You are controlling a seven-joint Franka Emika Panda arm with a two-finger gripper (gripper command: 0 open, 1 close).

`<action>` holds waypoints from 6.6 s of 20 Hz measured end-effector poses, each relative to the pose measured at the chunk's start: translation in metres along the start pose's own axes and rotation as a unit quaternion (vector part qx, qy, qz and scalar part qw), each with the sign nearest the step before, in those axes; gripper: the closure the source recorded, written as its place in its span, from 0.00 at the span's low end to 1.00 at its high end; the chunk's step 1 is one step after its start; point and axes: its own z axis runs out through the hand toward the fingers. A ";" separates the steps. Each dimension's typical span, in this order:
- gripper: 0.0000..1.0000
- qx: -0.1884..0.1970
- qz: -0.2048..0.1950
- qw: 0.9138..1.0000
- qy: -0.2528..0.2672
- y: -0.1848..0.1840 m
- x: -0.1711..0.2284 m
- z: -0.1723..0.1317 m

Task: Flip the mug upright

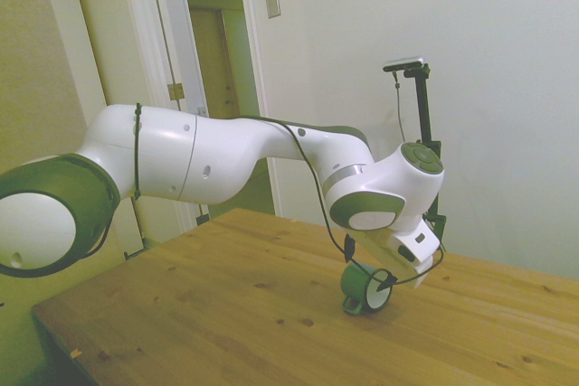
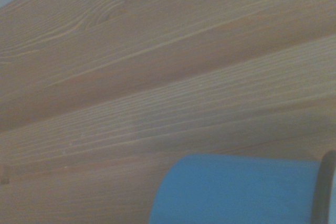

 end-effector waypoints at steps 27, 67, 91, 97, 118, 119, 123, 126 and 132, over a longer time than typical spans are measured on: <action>0.00 0.110 -0.050 0.988 -0.098 0.013 0.011 0.014; 1.00 0.162 -0.064 0.974 -0.143 0.022 -0.002 0.033; 1.00 -0.078 -0.234 0.959 0.140 -0.013 -0.141 0.012; 1.00 -0.134 -0.231 0.951 0.158 -0.003 -0.149 0.032; 0.00 -0.146 -0.199 0.954 0.172 -0.002 -0.142 0.046; 0.00 -0.146 -0.199 0.954 0.172 -0.003 -0.142 0.045; 0.00 -0.143 -0.200 0.953 0.176 -0.007 -0.141 0.041; 0.00 -0.139 -0.202 0.952 0.182 -0.011 -0.141 0.035; 0.00 -0.107 -0.200 0.951 0.209 -0.022 -0.155 -0.009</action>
